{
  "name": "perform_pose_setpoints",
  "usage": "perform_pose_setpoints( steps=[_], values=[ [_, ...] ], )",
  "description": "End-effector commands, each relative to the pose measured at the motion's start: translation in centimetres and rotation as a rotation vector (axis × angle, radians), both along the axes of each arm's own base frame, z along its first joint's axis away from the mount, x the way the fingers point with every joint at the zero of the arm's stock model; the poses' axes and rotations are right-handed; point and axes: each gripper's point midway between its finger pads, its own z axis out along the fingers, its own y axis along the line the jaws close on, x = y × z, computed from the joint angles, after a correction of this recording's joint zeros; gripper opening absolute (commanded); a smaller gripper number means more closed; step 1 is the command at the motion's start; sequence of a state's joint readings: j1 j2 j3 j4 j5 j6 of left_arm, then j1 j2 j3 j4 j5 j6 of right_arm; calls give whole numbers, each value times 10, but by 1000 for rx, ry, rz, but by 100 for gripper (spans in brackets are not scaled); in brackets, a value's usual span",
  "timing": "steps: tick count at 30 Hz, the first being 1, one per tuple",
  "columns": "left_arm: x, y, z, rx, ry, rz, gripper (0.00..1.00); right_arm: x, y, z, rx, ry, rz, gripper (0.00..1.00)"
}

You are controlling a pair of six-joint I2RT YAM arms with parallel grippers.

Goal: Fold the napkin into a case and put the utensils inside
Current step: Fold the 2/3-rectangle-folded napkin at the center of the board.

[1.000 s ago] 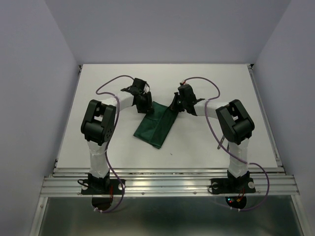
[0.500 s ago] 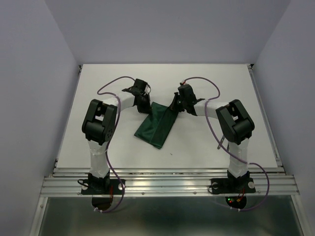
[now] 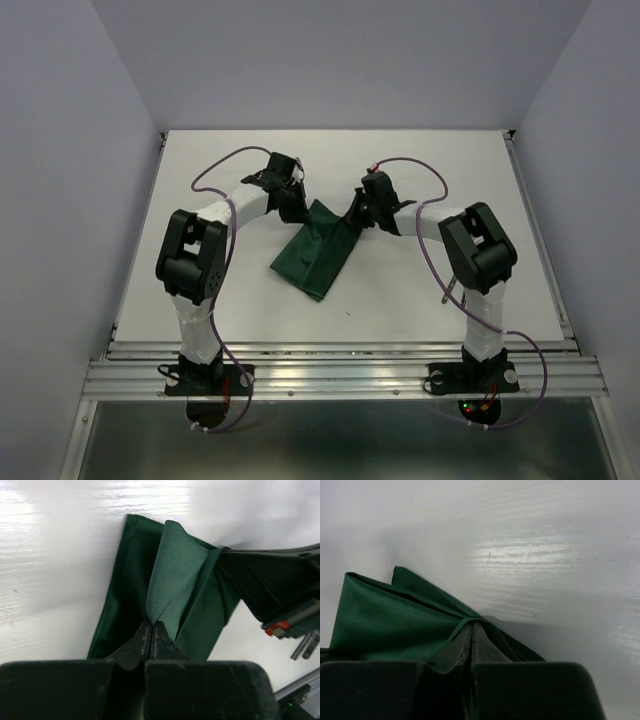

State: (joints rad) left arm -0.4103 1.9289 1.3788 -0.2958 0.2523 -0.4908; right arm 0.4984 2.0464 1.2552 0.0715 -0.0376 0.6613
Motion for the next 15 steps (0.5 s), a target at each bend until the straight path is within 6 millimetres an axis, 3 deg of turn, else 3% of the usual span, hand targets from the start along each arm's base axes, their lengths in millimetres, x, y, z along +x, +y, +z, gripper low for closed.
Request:
perform_pose_setpoints(
  steps=[1, 15],
  values=[
    [-5, -15, 35, -92, -53, -47, 0, -28, -20, -39, -93, 134, -21, 1],
    [-19, -62, 40, -125, -47, -147, 0, -27, -18, -38, -74, 146, -49, 1]
  ],
)
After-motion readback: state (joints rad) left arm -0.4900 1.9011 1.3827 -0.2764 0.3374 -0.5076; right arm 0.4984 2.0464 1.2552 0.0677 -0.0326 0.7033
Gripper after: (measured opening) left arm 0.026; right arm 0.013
